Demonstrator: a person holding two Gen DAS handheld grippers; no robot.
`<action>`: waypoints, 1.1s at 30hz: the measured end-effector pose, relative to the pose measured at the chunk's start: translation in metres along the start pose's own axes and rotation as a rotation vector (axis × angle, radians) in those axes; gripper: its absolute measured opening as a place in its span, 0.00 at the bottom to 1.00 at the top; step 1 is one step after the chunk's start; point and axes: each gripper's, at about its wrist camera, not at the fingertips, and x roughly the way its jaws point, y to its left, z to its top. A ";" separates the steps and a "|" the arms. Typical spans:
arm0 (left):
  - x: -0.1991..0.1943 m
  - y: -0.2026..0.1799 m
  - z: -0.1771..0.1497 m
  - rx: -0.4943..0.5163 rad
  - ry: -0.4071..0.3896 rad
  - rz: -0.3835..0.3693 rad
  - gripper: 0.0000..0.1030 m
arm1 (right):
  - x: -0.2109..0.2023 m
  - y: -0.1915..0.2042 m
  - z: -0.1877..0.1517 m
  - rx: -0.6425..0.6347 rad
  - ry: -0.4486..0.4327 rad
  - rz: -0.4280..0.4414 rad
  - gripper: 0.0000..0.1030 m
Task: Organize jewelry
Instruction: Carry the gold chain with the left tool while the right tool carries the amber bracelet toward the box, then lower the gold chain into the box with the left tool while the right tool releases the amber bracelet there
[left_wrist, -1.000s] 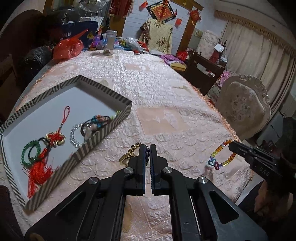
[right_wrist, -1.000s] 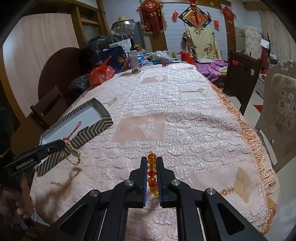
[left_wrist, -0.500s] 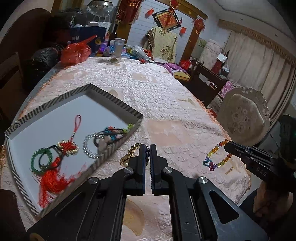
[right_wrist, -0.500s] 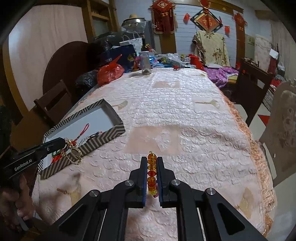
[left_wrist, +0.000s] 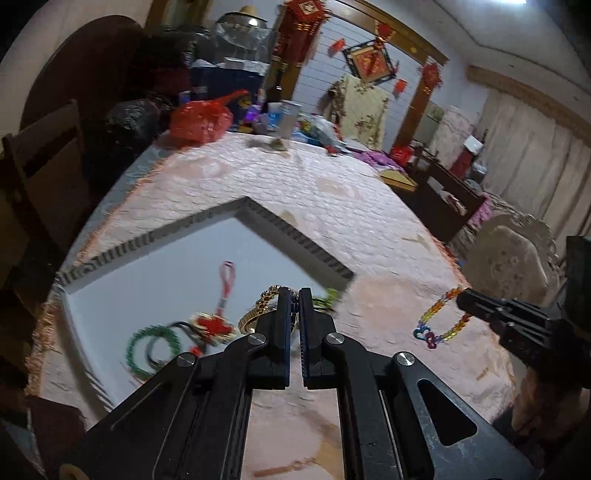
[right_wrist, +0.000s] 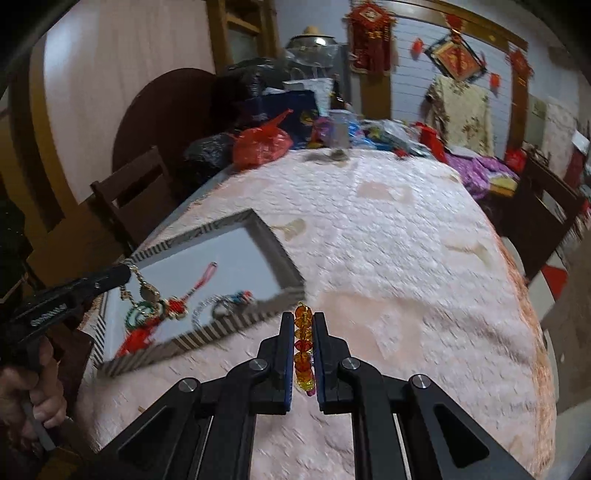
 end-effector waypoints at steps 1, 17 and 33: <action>0.001 0.006 0.001 -0.003 -0.006 0.023 0.02 | 0.003 0.004 0.005 -0.005 -0.006 0.013 0.08; 0.041 0.065 -0.014 -0.109 0.070 0.156 0.02 | 0.089 0.080 0.055 -0.052 0.029 0.207 0.08; 0.066 0.074 -0.027 -0.106 0.134 0.224 0.02 | 0.152 0.084 0.029 -0.030 0.135 0.239 0.08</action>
